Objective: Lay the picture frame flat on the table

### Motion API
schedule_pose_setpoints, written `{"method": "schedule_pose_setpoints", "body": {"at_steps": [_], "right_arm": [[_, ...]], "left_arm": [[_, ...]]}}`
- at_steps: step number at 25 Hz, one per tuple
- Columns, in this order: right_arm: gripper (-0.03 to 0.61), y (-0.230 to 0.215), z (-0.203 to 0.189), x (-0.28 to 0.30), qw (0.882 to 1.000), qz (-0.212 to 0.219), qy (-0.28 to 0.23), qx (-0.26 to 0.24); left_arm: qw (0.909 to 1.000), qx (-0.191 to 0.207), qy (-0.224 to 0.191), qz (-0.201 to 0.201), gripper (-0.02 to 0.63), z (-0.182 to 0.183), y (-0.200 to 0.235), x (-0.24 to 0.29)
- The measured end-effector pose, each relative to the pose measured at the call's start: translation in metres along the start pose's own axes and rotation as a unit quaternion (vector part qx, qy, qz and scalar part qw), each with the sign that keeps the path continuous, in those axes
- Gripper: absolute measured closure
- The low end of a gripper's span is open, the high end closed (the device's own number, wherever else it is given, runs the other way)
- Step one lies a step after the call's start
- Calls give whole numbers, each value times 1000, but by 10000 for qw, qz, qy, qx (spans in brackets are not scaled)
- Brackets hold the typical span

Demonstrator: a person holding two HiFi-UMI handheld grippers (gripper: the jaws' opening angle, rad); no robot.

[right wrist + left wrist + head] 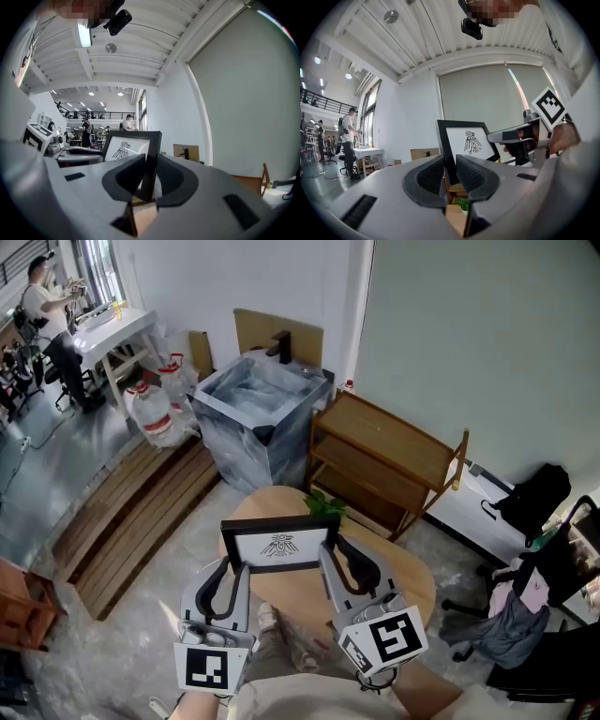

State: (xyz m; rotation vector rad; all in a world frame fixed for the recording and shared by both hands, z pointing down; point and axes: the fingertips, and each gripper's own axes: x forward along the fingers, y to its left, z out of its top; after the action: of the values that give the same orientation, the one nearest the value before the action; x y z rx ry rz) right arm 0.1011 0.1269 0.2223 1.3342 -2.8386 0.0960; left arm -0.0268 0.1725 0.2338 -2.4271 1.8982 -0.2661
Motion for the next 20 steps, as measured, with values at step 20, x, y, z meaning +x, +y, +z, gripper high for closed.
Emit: {"method": "schedule_pose_setpoints", "body": {"at_steps": [20], "right_arm": [[518, -35, -8, 223, 9977, -565, 372, 101]], "left_arm": [[9973, -206, 299, -635, 535, -23, 163, 174]]}}
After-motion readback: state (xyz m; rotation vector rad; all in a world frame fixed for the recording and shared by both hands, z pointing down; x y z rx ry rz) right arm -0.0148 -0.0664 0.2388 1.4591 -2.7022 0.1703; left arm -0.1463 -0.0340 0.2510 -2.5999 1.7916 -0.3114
